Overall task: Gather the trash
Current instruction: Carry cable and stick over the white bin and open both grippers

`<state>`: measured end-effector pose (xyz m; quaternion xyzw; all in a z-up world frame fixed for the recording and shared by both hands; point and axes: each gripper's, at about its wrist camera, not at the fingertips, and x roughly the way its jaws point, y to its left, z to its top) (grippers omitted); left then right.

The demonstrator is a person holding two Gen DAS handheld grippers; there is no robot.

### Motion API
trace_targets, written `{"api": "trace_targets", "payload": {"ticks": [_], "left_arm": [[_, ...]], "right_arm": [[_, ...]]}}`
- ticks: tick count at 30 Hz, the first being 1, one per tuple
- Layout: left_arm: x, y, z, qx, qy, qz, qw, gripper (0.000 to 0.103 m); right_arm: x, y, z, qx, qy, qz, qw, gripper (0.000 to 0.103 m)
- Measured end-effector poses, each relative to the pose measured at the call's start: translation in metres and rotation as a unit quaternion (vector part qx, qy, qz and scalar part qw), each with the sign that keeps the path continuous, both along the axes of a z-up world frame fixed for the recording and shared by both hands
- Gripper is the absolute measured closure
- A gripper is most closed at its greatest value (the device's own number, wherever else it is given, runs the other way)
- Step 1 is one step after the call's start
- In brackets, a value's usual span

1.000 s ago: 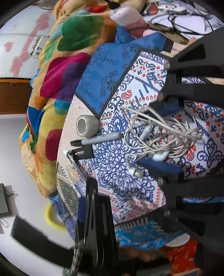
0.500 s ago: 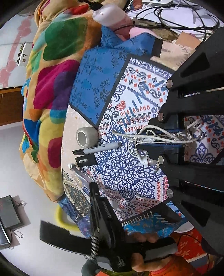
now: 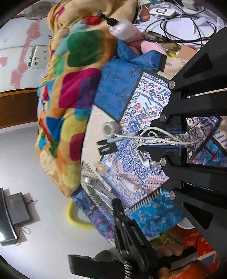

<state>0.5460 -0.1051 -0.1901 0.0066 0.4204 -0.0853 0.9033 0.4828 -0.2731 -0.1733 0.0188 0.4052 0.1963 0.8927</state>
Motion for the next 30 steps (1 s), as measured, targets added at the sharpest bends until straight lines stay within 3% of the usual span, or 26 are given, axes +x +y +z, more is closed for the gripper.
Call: {"api": "trace_targets", "payload": {"ticks": [9, 14, 20, 30], "left_arm": [[-0.061, 0.037, 0.045, -0.014, -0.03, 0.028, 0.9991, 0.102], [-0.1, 0.058, 0.061, -0.003, -0.045, 0.041, 0.9982, 0.102], [-0.151, 0.088, 0.066, 0.003, -0.058, 0.062, 0.9964, 0.102], [-0.223, 0.156, 0.052, -0.003, -0.042, 0.114, 0.9925, 0.102]], "right_arm": [[-0.032, 0.023, 0.045, 0.001, -0.039, 0.012, 0.999, 0.095], [-0.051, 0.044, 0.063, 0.004, -0.051, 0.025, 0.998, 0.095], [-0.073, 0.077, 0.073, 0.002, -0.056, 0.047, 0.997, 0.095], [-0.111, 0.151, 0.068, -0.009, -0.049, 0.103, 0.993, 0.095]]}}
